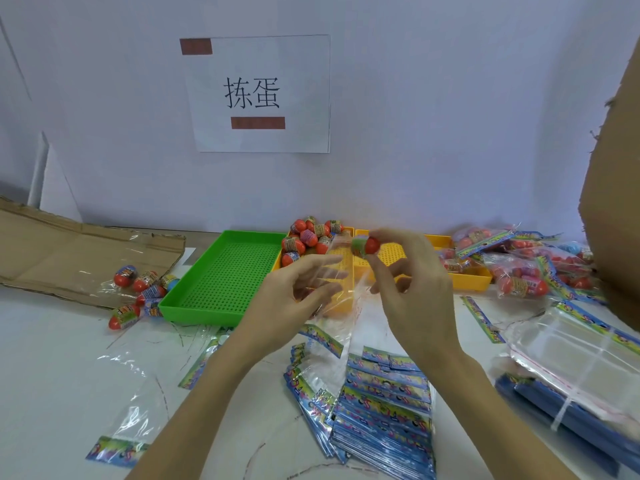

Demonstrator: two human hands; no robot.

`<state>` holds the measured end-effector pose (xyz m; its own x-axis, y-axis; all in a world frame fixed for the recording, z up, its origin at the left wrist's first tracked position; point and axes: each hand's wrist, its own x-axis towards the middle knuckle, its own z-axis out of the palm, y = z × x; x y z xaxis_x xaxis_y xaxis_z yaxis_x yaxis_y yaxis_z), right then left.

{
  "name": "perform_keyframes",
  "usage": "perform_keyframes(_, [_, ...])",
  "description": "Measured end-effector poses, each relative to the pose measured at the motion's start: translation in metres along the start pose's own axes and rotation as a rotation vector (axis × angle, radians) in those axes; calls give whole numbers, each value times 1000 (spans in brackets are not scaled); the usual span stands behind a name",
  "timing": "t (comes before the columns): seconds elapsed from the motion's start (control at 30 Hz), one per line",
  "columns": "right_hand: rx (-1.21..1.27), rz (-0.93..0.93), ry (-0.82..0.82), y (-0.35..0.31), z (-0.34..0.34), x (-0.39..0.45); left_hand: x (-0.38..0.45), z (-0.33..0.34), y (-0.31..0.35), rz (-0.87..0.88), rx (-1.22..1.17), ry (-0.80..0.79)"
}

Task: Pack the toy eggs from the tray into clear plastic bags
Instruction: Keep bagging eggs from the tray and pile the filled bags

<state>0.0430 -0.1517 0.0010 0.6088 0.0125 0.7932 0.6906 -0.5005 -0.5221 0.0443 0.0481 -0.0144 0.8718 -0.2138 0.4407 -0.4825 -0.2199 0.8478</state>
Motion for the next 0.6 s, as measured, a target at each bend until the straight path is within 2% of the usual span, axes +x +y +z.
perform_keyframes(0.07, [-40, -61, -12, 0, -2, 2, -1, 1, 0, 2, -29, -15])
perform_keyframes(0.23, [-208, -209, -164, 3, -7, 4, -1, 2, 2, 25, -35, -46])
perform_keyframes(0.47, [-136, -155, -316, 5, -11, 6, -2, 0, 3, 20, -6, 3])
perform_keyframes(0.6, [-23, -46, -323, 3, -8, 4, -1, 2, 5, 28, -14, 0])
